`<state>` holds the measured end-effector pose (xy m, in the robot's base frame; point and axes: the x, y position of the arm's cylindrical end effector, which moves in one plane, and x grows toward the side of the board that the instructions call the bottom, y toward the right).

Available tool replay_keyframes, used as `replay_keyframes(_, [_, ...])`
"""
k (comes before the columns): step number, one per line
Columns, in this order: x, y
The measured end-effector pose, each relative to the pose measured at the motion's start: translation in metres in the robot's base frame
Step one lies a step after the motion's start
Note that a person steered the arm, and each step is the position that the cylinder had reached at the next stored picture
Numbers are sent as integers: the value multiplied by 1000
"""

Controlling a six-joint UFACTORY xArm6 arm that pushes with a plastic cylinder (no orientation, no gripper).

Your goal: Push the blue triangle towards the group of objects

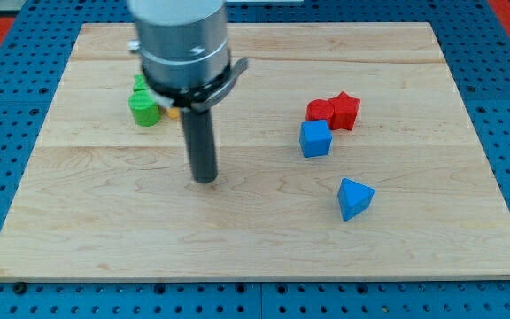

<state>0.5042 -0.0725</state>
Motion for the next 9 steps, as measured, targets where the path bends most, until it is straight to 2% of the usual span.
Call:
replay_keyframes(1, [33, 9])
replay_keyframes(4, [39, 179])
replay_keyframes(6, [45, 191])
replay_keyframes(7, [67, 204])
replay_keyframes(8, [69, 241])
replay_keyframes(9, [39, 238])
